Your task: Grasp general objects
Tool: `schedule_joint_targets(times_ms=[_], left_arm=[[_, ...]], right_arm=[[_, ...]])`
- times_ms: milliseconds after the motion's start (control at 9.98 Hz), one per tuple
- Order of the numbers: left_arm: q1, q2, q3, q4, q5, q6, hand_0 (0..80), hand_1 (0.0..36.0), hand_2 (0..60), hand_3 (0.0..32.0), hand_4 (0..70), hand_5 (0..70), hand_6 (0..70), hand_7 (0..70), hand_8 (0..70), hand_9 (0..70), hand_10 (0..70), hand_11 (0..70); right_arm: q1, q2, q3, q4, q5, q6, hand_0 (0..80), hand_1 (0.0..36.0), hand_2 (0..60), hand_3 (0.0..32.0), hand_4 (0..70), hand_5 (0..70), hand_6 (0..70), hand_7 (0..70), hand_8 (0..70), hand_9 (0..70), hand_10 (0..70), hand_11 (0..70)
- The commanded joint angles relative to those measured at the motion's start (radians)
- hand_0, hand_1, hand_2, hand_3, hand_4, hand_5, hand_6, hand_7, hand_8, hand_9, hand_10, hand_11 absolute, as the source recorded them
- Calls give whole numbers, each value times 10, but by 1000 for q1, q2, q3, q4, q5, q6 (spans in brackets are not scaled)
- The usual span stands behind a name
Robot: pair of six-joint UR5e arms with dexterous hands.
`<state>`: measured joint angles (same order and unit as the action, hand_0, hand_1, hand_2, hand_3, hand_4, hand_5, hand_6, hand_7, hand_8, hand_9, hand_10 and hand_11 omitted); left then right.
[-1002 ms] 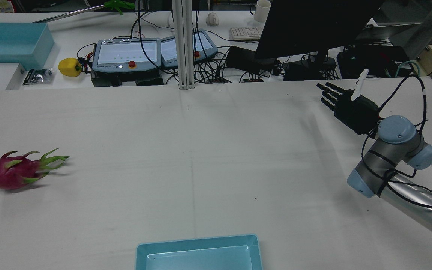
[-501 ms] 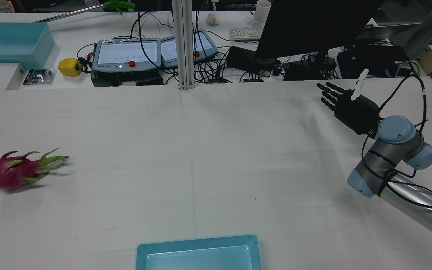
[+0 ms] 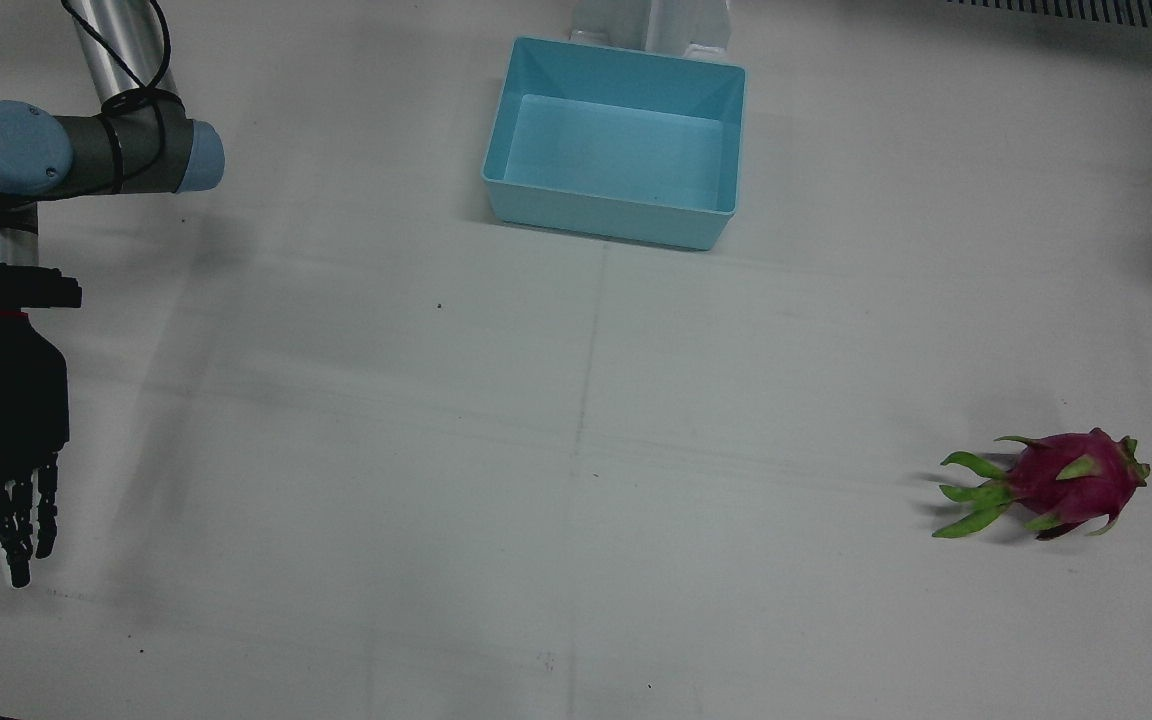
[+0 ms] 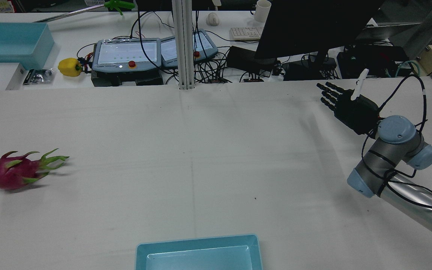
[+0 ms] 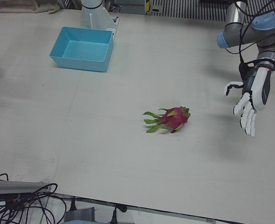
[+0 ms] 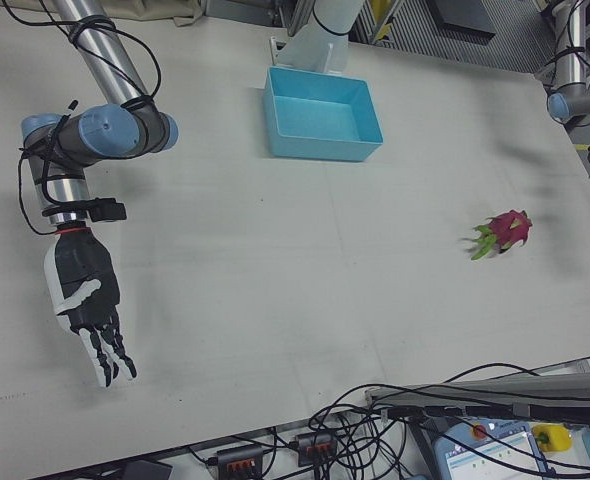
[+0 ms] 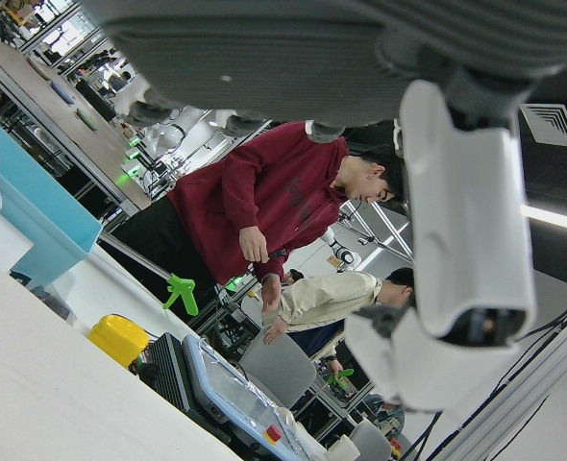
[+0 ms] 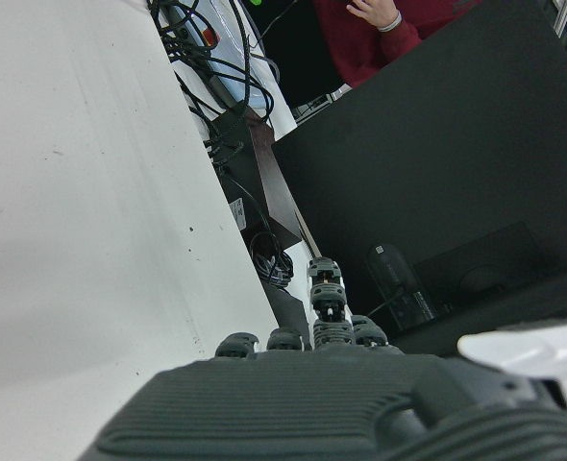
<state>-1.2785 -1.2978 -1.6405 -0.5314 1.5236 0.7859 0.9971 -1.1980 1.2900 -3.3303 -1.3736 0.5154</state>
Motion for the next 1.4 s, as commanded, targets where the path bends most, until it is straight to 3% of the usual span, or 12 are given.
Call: schedule_joint_targets(times_ms=[0,200,301,401,501,601,702,802,902,1002,1203,1303], left_arm=[[-5,66,-267,245,48,257,586,353,581,320,0,0,0,0,0,0,0,0],[-7,55,-335,333,131,315,488,253,482,320,0,0,0,0,0,0,0,0],[-4,22,-323,371,173,361,76,46,287,320,0,0,0,0,0,0,0,0],[-7,-60,-308,449,223,412,0,0,224,320,0,0,0,0,0,0,0,0],[-4,-113,-306,512,254,445,0,0,58,320,0,0,0,0,0,0,0,0],[-4,-147,-300,542,257,449,0,0,109,320,0,0,0,0,0,0,0,0],[-2,-150,-288,544,259,443,0,62,515,320,0,0,0,0,0,0,0,0],[-8,-144,-279,536,257,443,366,322,600,320,0,0,0,0,0,0,0,0],[-15,-138,-268,515,257,443,800,360,600,252,0,0,0,0,0,0,0,44],[-16,-140,-247,505,257,443,800,360,600,230,0,0,0,0,0,0,0,56],[-16,-138,-245,501,257,444,800,360,600,222,0,0,0,0,0,0,0,55],[-16,-138,-233,490,257,449,558,360,600,240,0,0,0,0,0,0,0,8]], right_arm=[[0,0,0,0,-1,0,0,0,0,0,0,0,0,0,0,0,0,0],[0,0,0,0,1,0,0,0,0,0,0,0,0,0,0,0,0,0],[0,0,0,0,1,0,0,0,0,0,0,0,0,0,0,0,0,0],[0,0,0,0,-1,0,0,0,0,0,0,0,0,0,0,0,0,0],[0,0,0,0,1,0,0,0,0,0,0,0,0,0,0,0,0,0],[0,0,0,0,-1,0,0,0,0,0,0,0,0,0,0,0,0,0],[0,0,0,0,1,0,0,0,0,0,0,0,0,0,0,0,0,0],[0,0,0,0,1,0,0,0,0,0,0,0,0,0,0,0,0,0],[0,0,0,0,1,0,0,0,0,0,0,0,0,0,0,0,0,0],[0,0,0,0,1,0,0,0,0,0,0,0,0,0,0,0,0,0],[0,0,0,0,-1,0,0,0,0,0,0,0,0,0,0,0,0,0],[0,0,0,0,1,0,0,0,0,0,0,0,0,0,0,0,0,0]])
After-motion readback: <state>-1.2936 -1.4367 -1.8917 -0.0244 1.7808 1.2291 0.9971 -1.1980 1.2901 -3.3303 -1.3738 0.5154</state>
